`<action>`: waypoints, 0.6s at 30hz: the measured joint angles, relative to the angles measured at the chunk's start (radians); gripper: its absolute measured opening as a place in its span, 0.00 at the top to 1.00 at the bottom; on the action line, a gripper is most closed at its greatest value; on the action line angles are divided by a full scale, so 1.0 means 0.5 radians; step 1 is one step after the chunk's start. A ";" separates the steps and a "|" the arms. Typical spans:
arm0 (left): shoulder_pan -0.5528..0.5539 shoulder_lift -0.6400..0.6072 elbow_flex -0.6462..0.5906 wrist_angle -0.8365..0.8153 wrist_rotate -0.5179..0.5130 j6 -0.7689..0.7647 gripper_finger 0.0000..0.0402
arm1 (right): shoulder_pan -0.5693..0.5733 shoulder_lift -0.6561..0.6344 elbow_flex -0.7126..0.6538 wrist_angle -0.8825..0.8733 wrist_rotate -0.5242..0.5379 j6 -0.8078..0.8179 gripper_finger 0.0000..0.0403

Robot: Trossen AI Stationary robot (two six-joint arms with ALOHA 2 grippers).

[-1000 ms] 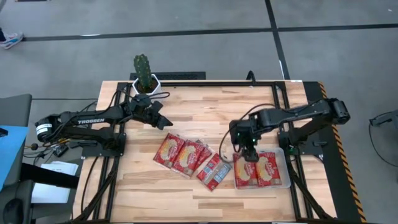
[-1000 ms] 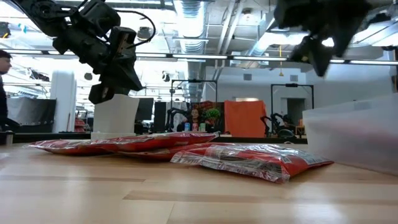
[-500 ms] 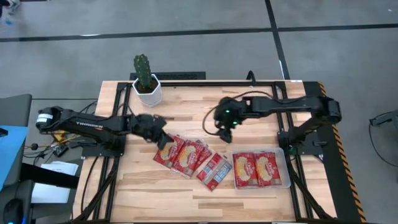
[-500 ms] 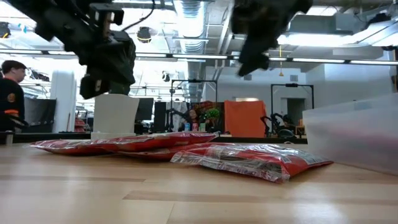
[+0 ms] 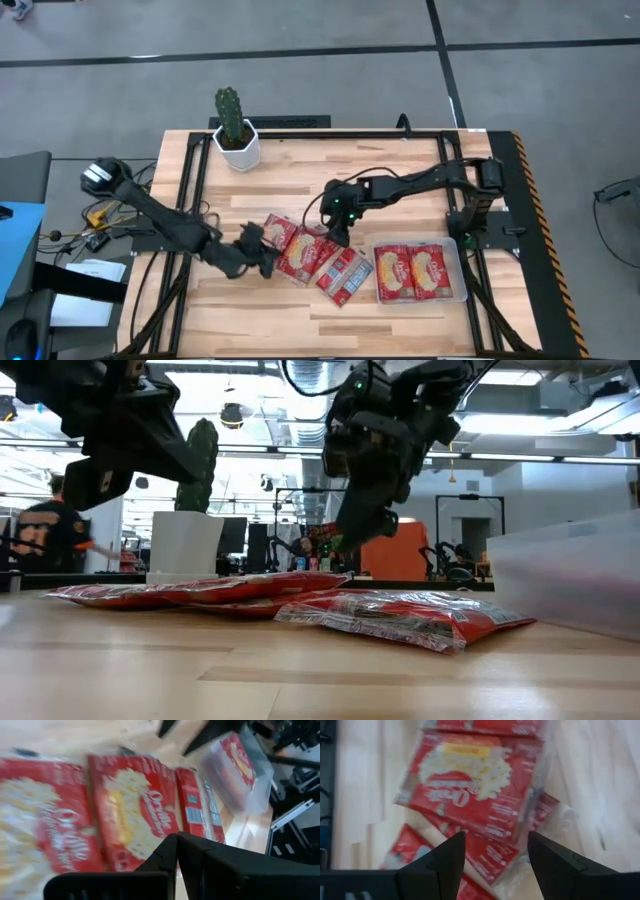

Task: Sort popcorn bags into baskets
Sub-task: Put the popcorn bag into the transparent bin

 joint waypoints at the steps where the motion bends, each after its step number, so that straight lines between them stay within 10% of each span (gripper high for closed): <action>1: -0.019 0.085 0.055 -0.001 -0.014 -0.013 1.00 | 0.000 0.015 0.000 -0.009 0.025 0.000 0.42; 10: -0.046 0.771 0.498 -0.189 0.053 -0.045 1.00 | -0.066 0.023 0.000 0.104 0.251 0.167 0.42; 18: -0.070 0.876 0.498 -0.225 0.057 -0.022 1.00 | -0.040 0.098 0.000 0.152 0.253 0.283 0.42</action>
